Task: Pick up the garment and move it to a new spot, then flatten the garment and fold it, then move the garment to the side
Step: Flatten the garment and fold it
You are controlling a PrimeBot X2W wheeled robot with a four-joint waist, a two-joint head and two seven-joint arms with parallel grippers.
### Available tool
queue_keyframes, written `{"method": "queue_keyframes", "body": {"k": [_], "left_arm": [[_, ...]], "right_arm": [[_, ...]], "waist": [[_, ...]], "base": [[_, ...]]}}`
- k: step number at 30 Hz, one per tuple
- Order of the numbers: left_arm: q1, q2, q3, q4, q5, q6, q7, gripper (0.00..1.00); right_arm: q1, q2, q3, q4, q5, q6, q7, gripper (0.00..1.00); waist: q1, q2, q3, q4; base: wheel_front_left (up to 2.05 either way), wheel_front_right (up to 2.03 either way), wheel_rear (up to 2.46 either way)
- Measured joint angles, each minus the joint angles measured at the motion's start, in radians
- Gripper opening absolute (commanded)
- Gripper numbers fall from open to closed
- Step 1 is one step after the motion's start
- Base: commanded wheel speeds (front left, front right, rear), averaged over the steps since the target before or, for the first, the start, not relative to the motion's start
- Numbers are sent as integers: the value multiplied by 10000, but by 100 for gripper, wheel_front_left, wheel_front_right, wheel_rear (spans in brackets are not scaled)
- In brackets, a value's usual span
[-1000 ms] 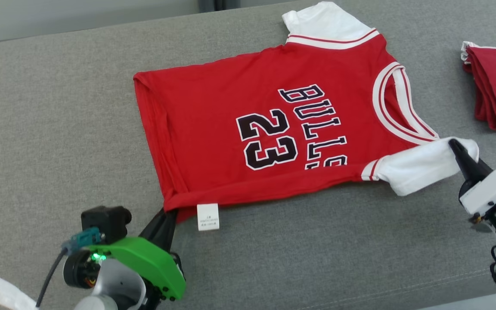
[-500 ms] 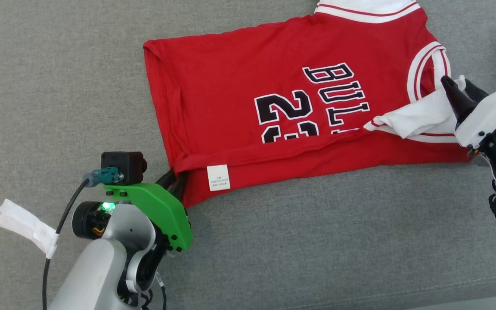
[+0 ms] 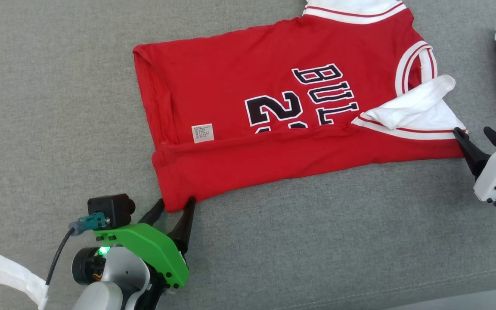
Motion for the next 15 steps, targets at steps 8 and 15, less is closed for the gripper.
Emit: {"method": "queue_keyframes", "body": {"k": [8, 15], "left_arm": [[-460, -261, -148, 416, -81, -190, -132, 100], [-848, -307, -339, 807, -217, -583, -25, 0]], "right_arm": [[-303, 102, 322, 403, -134, 0, 198, 100], [-641, 21, 769, 731, 314, 0, 407, 4]], "waist": [[0, 0, 431, 22], [0, 0, 461, 211]], "base": [[0, 0, 0], [0, 0, 0]]}}
